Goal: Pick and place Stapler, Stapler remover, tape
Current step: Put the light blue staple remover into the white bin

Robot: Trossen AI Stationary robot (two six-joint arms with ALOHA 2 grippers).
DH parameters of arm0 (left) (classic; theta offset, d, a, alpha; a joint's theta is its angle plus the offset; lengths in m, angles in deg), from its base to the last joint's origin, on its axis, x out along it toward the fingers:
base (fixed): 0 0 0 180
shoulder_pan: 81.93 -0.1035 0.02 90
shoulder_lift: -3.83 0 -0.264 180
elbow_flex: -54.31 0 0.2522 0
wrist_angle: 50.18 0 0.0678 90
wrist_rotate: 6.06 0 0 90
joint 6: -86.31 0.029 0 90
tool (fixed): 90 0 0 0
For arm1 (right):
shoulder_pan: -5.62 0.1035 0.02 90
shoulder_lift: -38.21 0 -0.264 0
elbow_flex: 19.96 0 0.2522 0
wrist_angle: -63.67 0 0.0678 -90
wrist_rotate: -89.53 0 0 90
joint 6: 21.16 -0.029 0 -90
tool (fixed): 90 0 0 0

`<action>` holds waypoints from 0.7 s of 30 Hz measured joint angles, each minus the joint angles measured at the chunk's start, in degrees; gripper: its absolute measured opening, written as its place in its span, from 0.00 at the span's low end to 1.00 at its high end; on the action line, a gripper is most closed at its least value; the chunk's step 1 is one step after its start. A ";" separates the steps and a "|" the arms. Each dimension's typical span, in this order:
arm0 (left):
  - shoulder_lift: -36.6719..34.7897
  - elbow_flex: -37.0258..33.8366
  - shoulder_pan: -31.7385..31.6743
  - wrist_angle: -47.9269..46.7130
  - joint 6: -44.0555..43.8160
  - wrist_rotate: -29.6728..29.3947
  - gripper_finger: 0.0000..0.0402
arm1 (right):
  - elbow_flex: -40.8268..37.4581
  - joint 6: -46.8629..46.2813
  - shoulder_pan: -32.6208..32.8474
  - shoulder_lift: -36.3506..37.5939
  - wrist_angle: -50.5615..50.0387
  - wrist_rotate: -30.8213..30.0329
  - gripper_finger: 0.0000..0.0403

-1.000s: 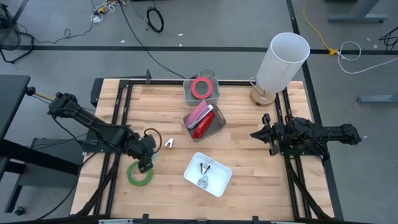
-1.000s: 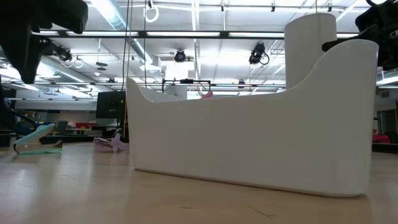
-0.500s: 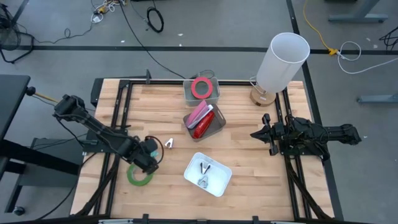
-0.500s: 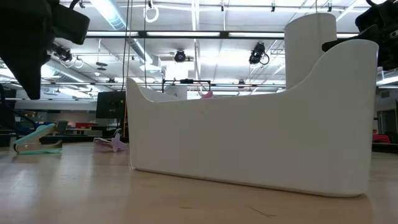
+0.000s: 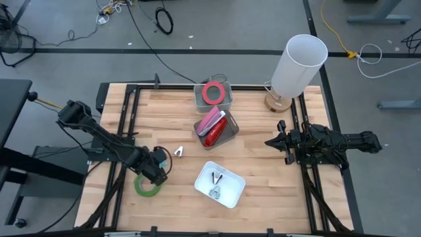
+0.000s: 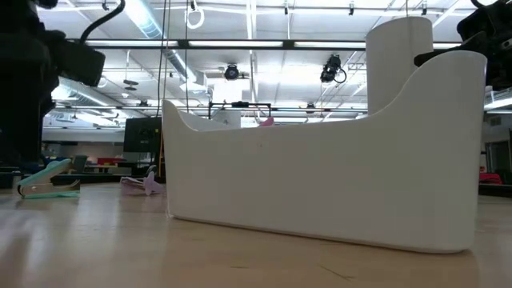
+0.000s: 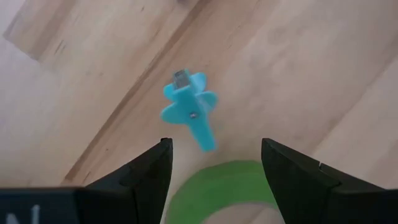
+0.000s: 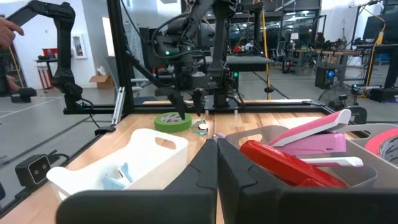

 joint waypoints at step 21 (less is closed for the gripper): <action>-0.01 -6.98 -0.56 9.09 -4.22 -4.65 0.62 | 0.00 0.02 0.00 0.00 0.00 0.02 0.00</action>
